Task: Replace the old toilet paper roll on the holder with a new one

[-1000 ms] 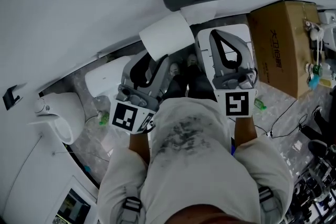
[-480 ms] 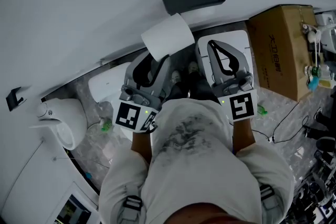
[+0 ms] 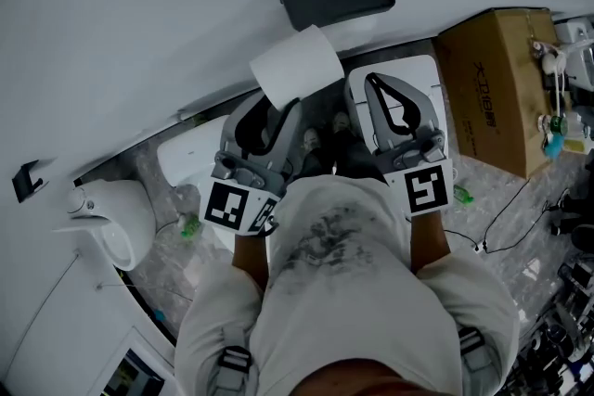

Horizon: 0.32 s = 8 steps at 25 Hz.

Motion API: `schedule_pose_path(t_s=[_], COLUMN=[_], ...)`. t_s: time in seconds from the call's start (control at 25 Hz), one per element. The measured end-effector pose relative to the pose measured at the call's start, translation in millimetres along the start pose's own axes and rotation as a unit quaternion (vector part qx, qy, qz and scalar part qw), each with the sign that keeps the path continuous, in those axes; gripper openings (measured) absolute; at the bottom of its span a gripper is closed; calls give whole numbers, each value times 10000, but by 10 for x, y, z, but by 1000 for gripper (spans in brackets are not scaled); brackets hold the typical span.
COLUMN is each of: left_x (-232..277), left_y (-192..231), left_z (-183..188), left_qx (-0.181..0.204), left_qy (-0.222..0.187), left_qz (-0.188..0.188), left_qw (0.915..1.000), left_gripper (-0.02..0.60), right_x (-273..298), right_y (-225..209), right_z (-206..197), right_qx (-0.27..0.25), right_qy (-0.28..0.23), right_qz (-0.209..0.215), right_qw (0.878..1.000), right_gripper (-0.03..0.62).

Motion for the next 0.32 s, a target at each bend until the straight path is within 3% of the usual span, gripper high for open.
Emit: schedule_pose_path(t_s=[0.32], left_x=[0], left_y=[10], left_z=[22], left_qx=[16], left_qy=[1], left_qz=[-34], left_qw=[10000], left_gripper=[146], right_x=[2], right_y=[-6], right_z=[-18], right_qx=[40], right_qy=[21], right_qz=[-32], right_qw=[10000], right_gripper=[2])
Point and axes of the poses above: the fingertips, and each gripper's own axes: x forward along the fingers, y to its left, z out of its top, the point moved 3 cm from there along -x, backward along the fingers, and after that the axes turned 11 degrees about y, right-handed, at the moved point
